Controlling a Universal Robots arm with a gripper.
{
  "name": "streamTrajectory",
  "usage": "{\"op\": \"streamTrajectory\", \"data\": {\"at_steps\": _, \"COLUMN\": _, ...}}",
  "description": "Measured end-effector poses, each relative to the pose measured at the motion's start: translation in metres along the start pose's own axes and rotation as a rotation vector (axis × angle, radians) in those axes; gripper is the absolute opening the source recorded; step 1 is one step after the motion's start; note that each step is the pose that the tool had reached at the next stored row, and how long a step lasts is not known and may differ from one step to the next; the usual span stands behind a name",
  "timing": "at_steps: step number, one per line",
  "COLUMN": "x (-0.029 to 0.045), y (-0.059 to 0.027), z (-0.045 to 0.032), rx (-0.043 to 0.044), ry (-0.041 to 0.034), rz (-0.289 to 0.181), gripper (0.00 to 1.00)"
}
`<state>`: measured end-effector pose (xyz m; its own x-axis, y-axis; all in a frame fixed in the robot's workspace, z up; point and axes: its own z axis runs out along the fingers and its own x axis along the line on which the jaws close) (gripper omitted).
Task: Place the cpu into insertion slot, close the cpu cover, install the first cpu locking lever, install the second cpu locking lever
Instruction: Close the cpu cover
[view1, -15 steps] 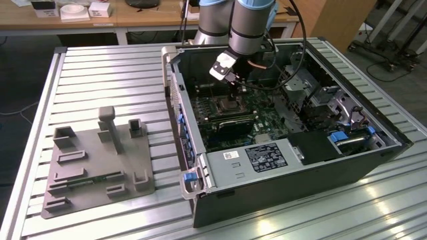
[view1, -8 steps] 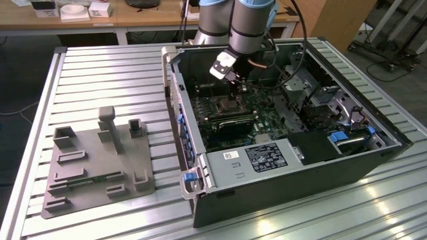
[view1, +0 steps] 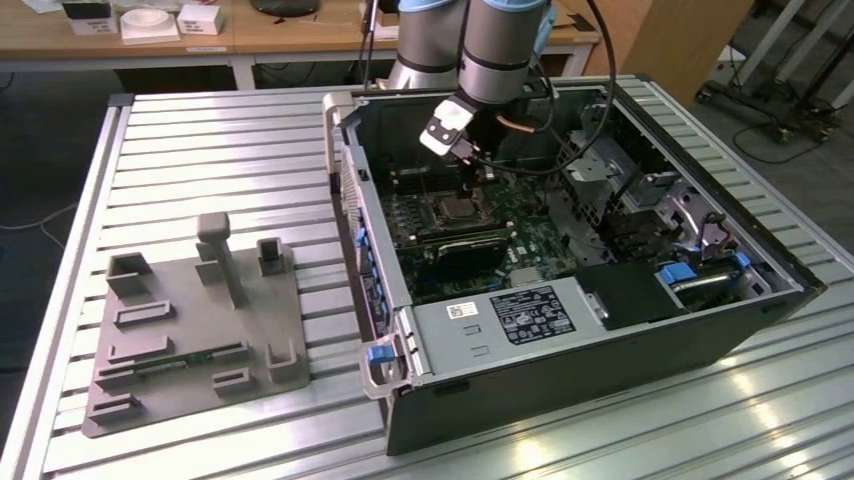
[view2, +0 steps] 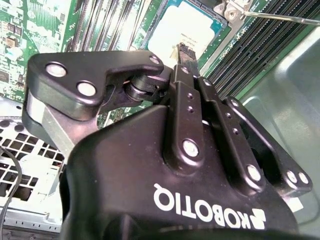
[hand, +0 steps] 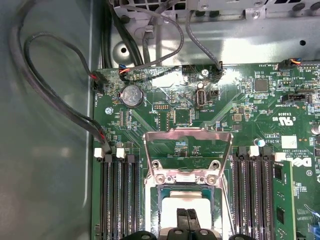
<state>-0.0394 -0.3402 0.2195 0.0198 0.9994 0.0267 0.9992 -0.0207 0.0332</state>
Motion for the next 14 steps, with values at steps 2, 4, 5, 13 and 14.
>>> {"op": "streamTrajectory", "data": {"at_steps": 2, "x": 0.0000, "y": 0.0000, "z": -0.0002, "rx": 0.0001, "ry": -0.0002, "rz": 0.000, "gripper": 0.11}}
{"op": "streamTrajectory", "data": {"at_steps": 4, "x": 0.0000, "y": 0.0000, "z": -0.0004, "rx": 0.0001, "ry": -0.0002, "rz": 0.000, "gripper": 0.11}}
{"op": "streamTrajectory", "data": {"at_steps": 5, "x": 0.0000, "y": 0.0000, "z": -0.0005, "rx": 0.0001, "ry": -0.0002, "rz": 0.000, "gripper": 0.11}}
{"op": "streamTrajectory", "data": {"at_steps": 13, "x": 0.0002, "y": 0.0003, "z": -0.0088, "rx": 0.0001, "ry": -0.0001, "rz": 0.000, "gripper": 0.11}}
{"op": "streamTrajectory", "data": {"at_steps": 14, "x": 0.0002, "y": 0.0003, "z": -0.0103, "rx": 0.0001, "ry": -0.0003, "rz": 0.000, "gripper": 0.11}}
